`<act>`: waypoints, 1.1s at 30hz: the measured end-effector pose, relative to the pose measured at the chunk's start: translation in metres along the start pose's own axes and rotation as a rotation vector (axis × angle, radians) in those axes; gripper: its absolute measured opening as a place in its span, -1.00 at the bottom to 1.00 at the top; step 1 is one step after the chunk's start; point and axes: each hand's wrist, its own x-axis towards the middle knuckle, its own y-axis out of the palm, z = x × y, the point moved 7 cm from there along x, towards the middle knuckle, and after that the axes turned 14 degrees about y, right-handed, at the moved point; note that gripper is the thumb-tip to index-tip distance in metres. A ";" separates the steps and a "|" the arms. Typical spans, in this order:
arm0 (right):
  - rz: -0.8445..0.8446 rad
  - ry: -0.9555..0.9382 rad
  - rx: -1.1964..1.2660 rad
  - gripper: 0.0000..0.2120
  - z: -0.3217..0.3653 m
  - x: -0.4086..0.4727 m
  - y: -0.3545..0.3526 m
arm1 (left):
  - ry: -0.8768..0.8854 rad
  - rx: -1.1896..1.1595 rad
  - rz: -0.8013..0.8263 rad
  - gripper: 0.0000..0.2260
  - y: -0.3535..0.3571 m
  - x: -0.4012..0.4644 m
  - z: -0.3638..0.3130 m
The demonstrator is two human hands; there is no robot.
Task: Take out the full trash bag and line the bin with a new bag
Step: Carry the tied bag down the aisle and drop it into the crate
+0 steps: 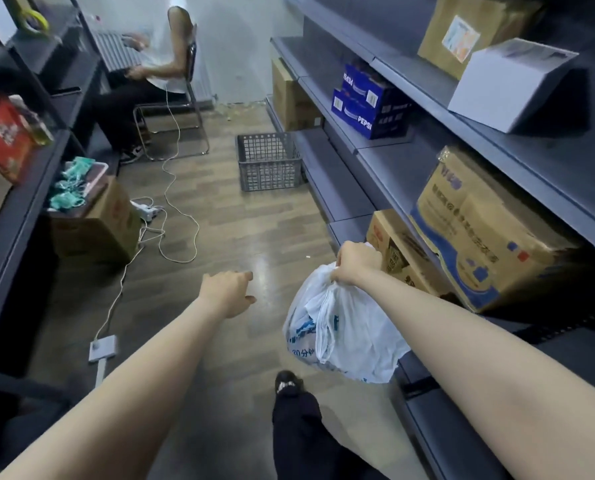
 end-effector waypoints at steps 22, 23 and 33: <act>0.024 0.073 -0.052 -0.69 0.266 0.394 -0.062 | -0.080 -0.084 0.130 -0.34 -0.100 0.342 0.326; 0.026 0.083 -0.052 -0.70 0.280 0.413 -0.067 | -0.065 -0.072 0.098 -0.32 -0.115 0.364 0.344; 0.011 0.119 -0.125 -0.71 0.407 0.562 -0.117 | 0.096 0.002 0.080 -0.38 -0.237 0.548 0.463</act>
